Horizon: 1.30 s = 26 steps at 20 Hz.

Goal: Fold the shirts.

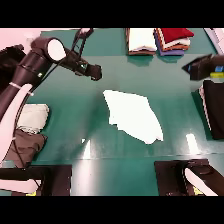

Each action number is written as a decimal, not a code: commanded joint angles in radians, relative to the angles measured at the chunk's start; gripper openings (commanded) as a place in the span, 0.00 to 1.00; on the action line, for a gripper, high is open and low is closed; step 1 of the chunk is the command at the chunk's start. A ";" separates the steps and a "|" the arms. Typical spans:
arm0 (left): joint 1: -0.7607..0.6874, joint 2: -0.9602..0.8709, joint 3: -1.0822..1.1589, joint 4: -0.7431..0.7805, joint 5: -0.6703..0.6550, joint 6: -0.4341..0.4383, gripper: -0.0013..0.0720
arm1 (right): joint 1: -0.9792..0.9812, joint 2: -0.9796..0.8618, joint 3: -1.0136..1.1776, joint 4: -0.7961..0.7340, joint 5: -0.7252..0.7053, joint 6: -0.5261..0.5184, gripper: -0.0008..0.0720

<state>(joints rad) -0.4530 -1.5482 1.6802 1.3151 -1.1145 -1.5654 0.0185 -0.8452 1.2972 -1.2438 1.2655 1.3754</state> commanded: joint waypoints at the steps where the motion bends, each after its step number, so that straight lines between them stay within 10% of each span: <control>1: 0.064 -0.130 -0.030 -0.140 0.004 0.003 0.85 | -0.073 0.029 -0.163 0.020 0.017 0.013 0.03; 9: -0.005 -0.343 -0.029 -0.235 0.092 0.003 0.85 | -0.143 0.030 -0.310 0.124 -0.007 0.013 0.04; 10: -0.005 -0.343 -0.029 -0.233 0.106 0.003 0.79 | -0.143 0.030 -0.323 0.123 -0.007 0.013 0.04; 13: 0.023 -0.340 0.006 -0.198 0.071 0.003 0.05 | -0.143 0.030 -0.377 0.112 0.013 0.011 0.04; 17: 0.093 -0.293 0.095 -0.117 -0.018 0.030 0.05 | -0.142 0.030 -0.530 0.074 0.075 0.011 0.05; 19: 0.113 -0.257 0.102 -0.101 -0.020 0.035 0.05 | -0.133 0.029 -0.625 0.110 0.061 -0.008 0.64; 20: 0.117 -0.245 0.102 -0.088 -0.019 0.041 0.05 | -0.118 0.029 -0.669 0.155 0.030 -0.014 0.74; 26: 0.117 -0.240 0.101 -0.086 -0.031 0.040 0.05 | 0.044 0.010 -0.785 0.263 -0.230 -0.023 0.74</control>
<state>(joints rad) -0.3401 -1.7935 1.7786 1.2221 -1.1381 -1.5280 -0.0036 -0.8207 0.5587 -1.0348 1.1622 1.3582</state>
